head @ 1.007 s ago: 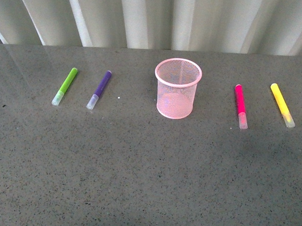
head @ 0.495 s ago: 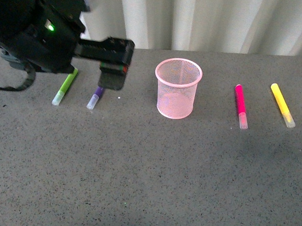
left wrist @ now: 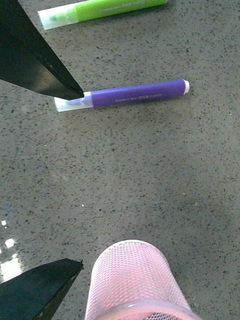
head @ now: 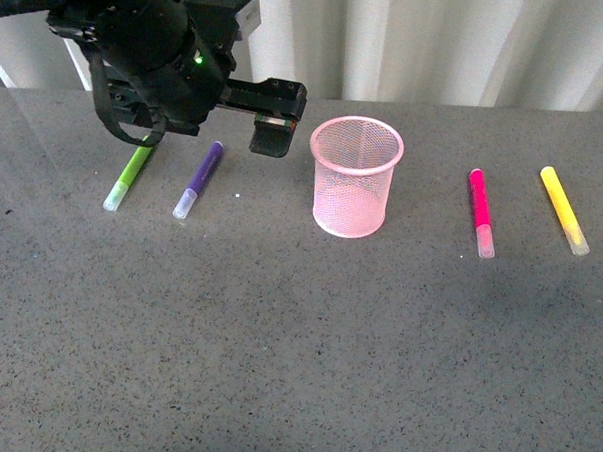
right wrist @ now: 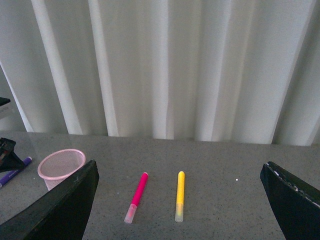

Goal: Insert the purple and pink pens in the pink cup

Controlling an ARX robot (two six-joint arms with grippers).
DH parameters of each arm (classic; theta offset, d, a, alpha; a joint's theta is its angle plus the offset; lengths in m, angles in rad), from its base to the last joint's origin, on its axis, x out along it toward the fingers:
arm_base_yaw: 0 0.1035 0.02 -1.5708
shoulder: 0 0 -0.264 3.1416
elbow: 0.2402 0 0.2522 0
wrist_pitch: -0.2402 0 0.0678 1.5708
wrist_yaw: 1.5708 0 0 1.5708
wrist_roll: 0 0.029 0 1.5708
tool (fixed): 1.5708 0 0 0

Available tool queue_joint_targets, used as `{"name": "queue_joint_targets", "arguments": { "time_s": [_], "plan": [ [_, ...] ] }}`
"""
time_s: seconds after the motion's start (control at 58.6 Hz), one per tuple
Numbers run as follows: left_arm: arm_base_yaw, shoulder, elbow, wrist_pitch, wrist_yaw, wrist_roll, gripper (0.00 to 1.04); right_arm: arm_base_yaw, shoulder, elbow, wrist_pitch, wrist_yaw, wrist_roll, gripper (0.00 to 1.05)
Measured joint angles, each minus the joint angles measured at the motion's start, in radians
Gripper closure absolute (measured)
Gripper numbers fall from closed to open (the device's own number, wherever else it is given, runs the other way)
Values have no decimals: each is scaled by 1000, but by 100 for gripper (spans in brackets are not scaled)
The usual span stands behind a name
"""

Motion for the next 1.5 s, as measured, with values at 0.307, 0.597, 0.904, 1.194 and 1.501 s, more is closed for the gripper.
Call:
{"name": "queue_joint_targets", "arguments": {
  "time_s": [0.307,0.597,0.904,1.194,1.501],
  "plan": [
    [47,163,170,-35,-8,58,7,0,0,0,0,0,0,7],
    [83,254,277,-38,-9,91,7,0,0,0,0,0,0,7],
    [103,331,319,-9,-21,119,7,0,0,0,0,0,0,7],
    [119,368,324,9,-16,113,7,0,0,0,0,0,0,7],
    [116,377,324,33,1,94,25,0,0,0,0,0,0,7]
  ]
}}
